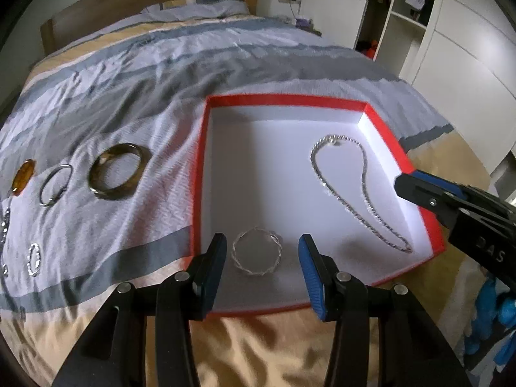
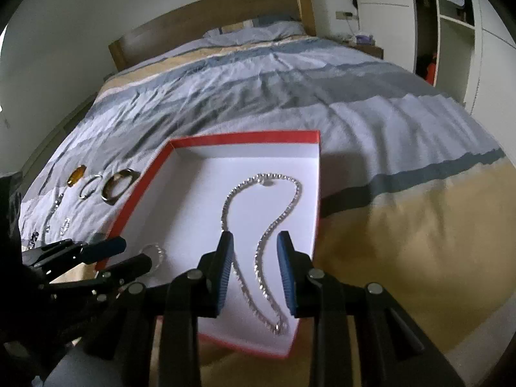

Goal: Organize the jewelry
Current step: 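Withdraw both tools from the red box back over the bed, then grasp the beaded bracelet with the left tool while the right tool grasps a silver ring, then carry the bracelet and ring into the red box and open both tools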

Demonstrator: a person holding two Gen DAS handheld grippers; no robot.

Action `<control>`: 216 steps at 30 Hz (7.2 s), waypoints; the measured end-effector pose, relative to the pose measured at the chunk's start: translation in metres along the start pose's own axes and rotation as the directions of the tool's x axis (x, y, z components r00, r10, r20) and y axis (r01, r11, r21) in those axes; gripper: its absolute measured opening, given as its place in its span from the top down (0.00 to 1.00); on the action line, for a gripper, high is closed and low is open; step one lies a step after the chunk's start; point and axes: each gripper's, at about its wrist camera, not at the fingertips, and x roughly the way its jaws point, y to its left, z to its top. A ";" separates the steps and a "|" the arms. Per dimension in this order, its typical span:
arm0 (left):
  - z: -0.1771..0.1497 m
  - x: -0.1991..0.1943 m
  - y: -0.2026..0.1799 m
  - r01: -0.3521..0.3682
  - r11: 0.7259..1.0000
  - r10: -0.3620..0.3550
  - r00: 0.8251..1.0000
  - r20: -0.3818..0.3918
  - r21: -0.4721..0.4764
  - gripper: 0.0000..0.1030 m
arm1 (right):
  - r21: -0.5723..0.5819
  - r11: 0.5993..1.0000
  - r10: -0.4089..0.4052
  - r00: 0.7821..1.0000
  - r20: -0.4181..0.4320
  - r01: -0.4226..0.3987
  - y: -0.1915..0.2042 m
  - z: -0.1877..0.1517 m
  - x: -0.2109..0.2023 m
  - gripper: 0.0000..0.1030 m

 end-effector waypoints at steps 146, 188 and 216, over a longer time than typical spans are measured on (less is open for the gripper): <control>-0.147 -0.119 0.366 -0.285 0.829 0.339 0.940 0.028 -0.481 0.88 | -0.357 0.787 0.413 0.860 -0.300 -0.503 0.366 -0.071 0.078 0.82; -0.009 -0.126 0.054 0.035 0.997 -0.026 0.991 0.132 -0.062 0.88 | -0.156 0.979 0.136 0.990 0.038 -0.129 0.068 0.006 -0.057 0.82; 0.042 0.055 0.015 0.029 1.000 -0.029 0.999 -0.014 0.002 0.87 | -0.321 0.946 -0.010 0.985 -0.173 -0.047 0.008 0.041 0.094 0.80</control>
